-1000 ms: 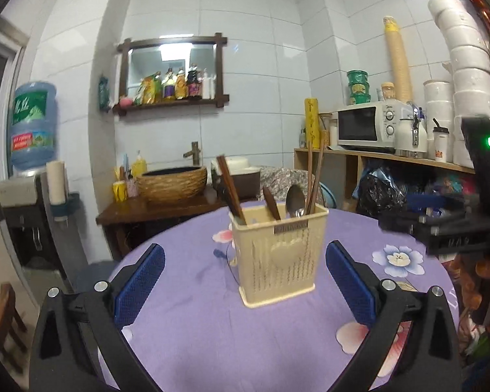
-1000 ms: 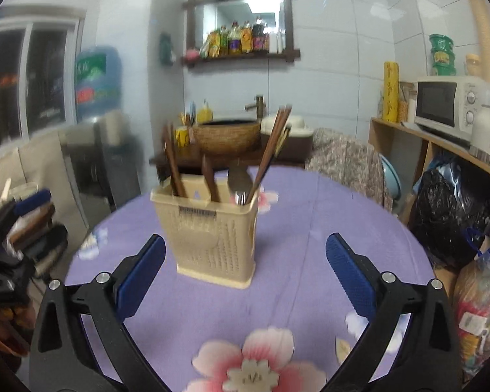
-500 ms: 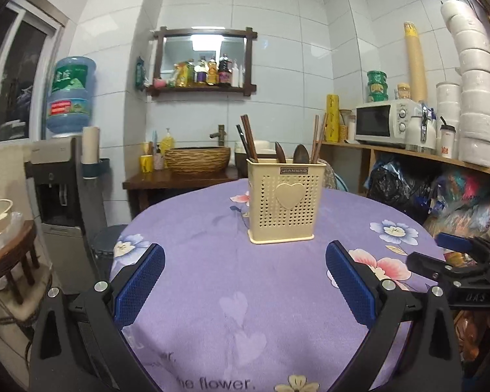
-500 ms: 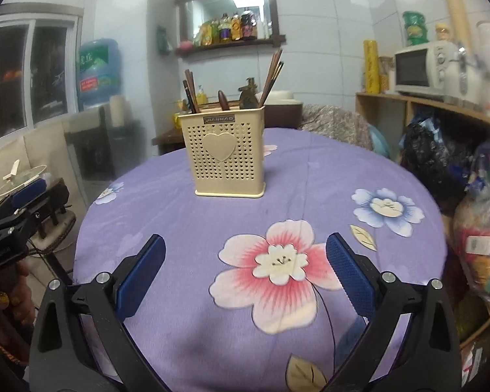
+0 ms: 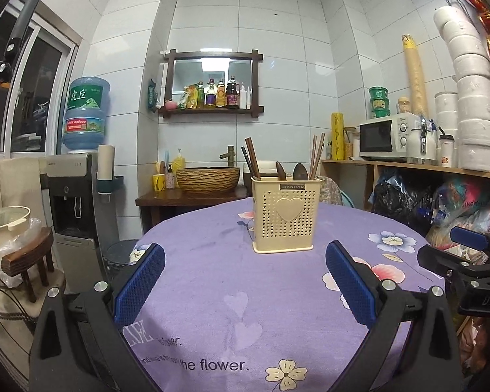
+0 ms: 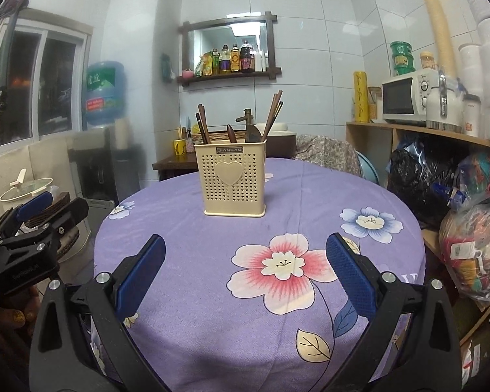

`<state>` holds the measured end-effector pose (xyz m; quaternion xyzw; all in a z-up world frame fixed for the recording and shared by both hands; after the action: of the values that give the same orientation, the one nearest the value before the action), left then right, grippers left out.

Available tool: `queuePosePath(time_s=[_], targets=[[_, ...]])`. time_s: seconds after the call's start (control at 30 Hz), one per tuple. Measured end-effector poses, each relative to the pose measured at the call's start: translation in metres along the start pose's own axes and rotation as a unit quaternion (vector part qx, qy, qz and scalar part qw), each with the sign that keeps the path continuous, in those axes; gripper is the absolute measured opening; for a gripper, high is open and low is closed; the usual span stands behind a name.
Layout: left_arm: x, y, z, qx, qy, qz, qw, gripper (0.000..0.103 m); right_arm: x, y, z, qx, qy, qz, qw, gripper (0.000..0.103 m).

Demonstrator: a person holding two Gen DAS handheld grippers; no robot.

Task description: Organize utensils

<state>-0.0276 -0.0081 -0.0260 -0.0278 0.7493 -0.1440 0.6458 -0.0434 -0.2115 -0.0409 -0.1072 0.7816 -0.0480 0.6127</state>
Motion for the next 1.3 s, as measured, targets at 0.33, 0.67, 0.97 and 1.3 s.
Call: queuePosePath(time_s=[0.33, 0.67, 0.97, 1.3], targets=[[0.0002, 0.0061, -0.0011, -0.006, 0.002, -0.012, 0.9999, 0.098, 0.0004, -0.0004, -0.0005, -0.001, 0.002, 0.003, 1.0, 0.097], [-0.0001, 0.0069, -0.0001, -0.006, 0.008, -0.016, 0.9998, 0.098, -0.0004, -0.0008, 0.0001, -0.003, 0.004, 0.004, 1.0, 0.097], [0.0016, 0.007, 0.0004, -0.009, 0.011, -0.017, 0.9998, 0.098, 0.0001, -0.0001, 0.0003, -0.004, 0.005, 0.005, 1.0, 0.097], [0.0016, 0.0093, 0.0013, -0.013, 0.013, -0.021, 0.9996, 0.098, 0.0012, 0.0004, 0.0005, -0.004, 0.005, 0.005, 1.0, 0.097]])
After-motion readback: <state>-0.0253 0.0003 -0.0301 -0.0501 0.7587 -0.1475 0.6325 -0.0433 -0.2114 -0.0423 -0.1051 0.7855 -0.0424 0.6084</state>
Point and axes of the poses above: each gripper's, at about its wrist camera, not at the fingertips, and z roughly the way its jaws point, y to its left, x to its underside, the point moved 1 cm from there along z, roughly the way its jaws point, and after that the axes turned 15 degrees about -z, right-handed, at the moved point
